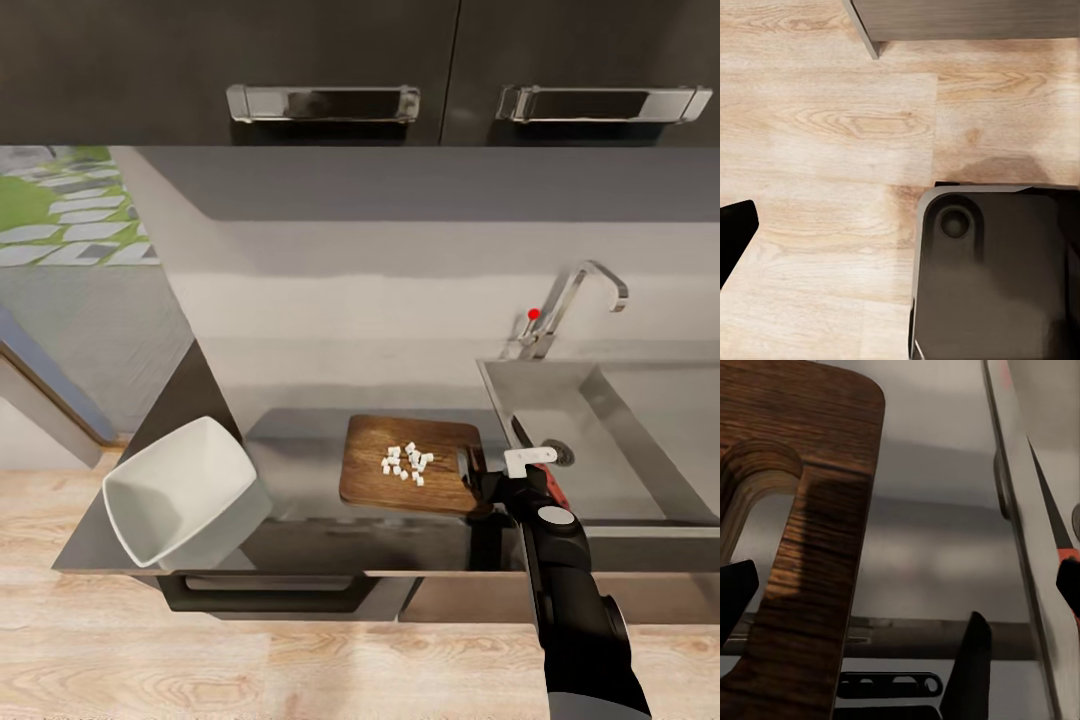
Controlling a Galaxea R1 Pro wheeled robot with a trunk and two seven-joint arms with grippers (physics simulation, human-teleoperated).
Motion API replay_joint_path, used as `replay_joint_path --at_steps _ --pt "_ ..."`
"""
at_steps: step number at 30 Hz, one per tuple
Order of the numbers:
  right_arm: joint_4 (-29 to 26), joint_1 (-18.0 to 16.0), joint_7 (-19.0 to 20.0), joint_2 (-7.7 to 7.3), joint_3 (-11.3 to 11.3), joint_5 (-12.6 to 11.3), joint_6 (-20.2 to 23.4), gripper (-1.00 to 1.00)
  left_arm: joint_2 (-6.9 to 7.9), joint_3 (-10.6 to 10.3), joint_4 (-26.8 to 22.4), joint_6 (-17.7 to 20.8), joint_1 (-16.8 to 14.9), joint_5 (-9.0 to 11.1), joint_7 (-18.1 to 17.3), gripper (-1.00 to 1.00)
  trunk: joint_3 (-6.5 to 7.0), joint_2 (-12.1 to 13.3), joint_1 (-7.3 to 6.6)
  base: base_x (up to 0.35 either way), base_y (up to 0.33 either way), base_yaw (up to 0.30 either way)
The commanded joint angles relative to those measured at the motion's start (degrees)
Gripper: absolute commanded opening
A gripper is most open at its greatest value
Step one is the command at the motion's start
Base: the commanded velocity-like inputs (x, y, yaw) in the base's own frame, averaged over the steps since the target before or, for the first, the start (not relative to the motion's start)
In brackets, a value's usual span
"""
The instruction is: In the kitchen, take the Vidalia onion out of the sink, dice it on the chopping board with the paring knife, put the diced onion into the bowl on the countertop, then place both the paring knife and the chopping board into the sink.
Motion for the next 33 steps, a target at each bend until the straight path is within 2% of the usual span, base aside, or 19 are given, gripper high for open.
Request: replay_joint_path --at_steps 1,8,17,18,26,33 --pt "-0.09 -0.05 0.55 0.06 -0.12 0.60 0.17 1.00 0.10 -0.40 -0.08 -0.07 0.00 0.31 0.47 1.00 -0.19 -0.11 0.03 0.000 0.000 0.000" --pt "-0.09 -0.05 0.57 0.06 -0.12 0.60 0.17 1.00 0.11 -0.40 -0.08 -0.07 0.00 0.27 0.47 1.00 -0.84 -0.11 0.03 0.000 0.000 0.000" --pt "0.90 -0.05 0.63 0.06 -0.12 0.60 0.17 1.00 0.09 -0.40 -0.08 -0.07 0.00 0.24 0.47 1.00 -0.95 -0.11 0.03 0.000 0.000 0.000" --pt "1.05 -0.05 0.63 0.06 -0.12 0.60 0.17 -1.00 0.09 -0.40 -0.08 -0.07 0.00 0.24 0.47 1.00 -0.95 -0.11 0.03 0.000 0.000 0.000" --pt "1.40 -0.05 0.64 0.06 -0.12 0.60 0.17 -1.00 0.11 -0.40 -0.08 -0.07 0.00 0.25 0.47 1.00 -0.93 -0.11 0.03 0.000 0.000 0.000" --pt "1.40 -0.05 0.70 0.06 -0.12 0.60 0.13 -1.00 0.09 -0.40 -0.08 -0.07 0.00 0.24 0.47 1.00 -0.37 -0.11 0.03 0.000 0.000 0.000"
